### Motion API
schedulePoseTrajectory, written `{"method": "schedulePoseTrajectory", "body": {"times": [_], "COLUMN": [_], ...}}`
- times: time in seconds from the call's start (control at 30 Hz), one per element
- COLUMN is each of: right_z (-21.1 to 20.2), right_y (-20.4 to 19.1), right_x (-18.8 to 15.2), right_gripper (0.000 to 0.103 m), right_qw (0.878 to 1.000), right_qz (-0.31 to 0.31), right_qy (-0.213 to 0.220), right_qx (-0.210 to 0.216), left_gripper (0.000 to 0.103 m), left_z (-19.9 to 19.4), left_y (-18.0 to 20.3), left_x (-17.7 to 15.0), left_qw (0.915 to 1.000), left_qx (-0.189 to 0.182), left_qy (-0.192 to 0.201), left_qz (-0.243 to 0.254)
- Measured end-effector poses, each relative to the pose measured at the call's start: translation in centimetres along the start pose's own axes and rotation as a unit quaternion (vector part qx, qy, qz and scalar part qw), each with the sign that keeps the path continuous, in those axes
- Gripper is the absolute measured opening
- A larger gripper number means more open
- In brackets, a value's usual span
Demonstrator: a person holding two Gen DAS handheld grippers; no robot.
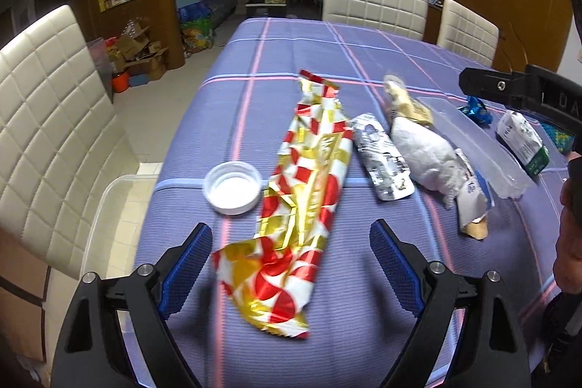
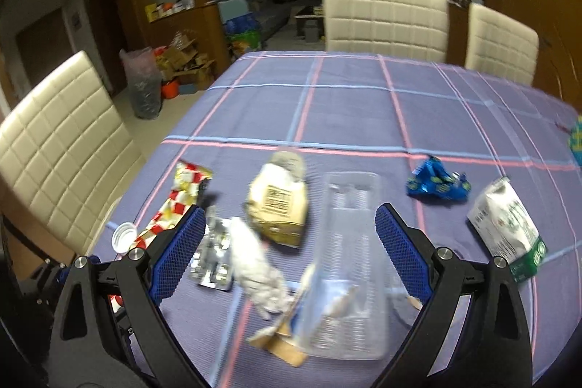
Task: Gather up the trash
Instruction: 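Grasp the red-and-gold wrapper with the left tool while the right tool grasps the clear tray, then carry the wrapper and tray to the clear bin and release both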
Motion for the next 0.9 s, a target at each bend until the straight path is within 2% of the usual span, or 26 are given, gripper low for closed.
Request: {"method": "schedulePoseTrajectory", "body": {"times": [0.03,0.13,0.2,0.3,0.5,0.6,0.67,0.77,0.9], "right_z": [-0.1,-0.1,0.0,0.3,1.4,2.2,2.9,2.3,1.3], "right_y": [0.4,1.3,1.5,1.9,2.0,2.1,2.1,2.2,1.8], "right_x": [-0.1,-0.7,-1.2,-2.2,-3.2,-3.4,-3.6,-3.6,-3.2], "right_gripper": [0.093,0.085,0.081,0.080,0.079,0.068,0.054,0.043,0.041], "right_qw": [1.000,1.000,1.000,1.000,0.999,0.999,0.998,0.999,0.999], "right_qz": [0.004,0.009,0.008,0.005,-0.002,-0.003,-0.004,-0.002,-0.006], "right_qy": [-0.001,-0.007,-0.014,-0.019,-0.032,-0.049,-0.060,-0.042,-0.020], "right_qx": [0.001,0.000,0.002,0.000,-0.014,-0.011,-0.012,-0.020,-0.029], "left_gripper": [0.083,0.066,0.045,0.035,0.026,0.025,0.025,0.025,0.025], "left_z": [0.1,0.6,1.1,1.2,0.6,0.2,-0.1,-0.8,-2.5], "left_y": [0.4,0.8,1.0,1.4,1.8,1.9,1.9,1.8,1.2], "left_x": [0.0,0.2,0.2,0.3,0.3,0.3,0.4,0.5,0.9], "left_qw": [1.0000,0.9998,0.9995,0.9995,0.9998,0.9998,0.9999,0.9999,0.9992], "left_qx": [-0.004,-0.012,-0.018,-0.018,-0.018,-0.018,-0.016,-0.013,-0.005], "left_qy": [-0.002,-0.012,-0.025,-0.025,-0.013,-0.008,-0.003,0.011,0.038], "left_qz": [0.002,0.003,0.001,0.004,0.003,0.001,0.000,-0.003,-0.011]}}
Point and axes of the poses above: each gripper's, at about its wrist camera, not at the fingertips, and z roughly the way its jaws point, y to its right, x to its top, the point moved 3 cm from there along z, roughly the way its jaws point, and after that the axes turned 13 degrees about -y, right-handed, at the moved point
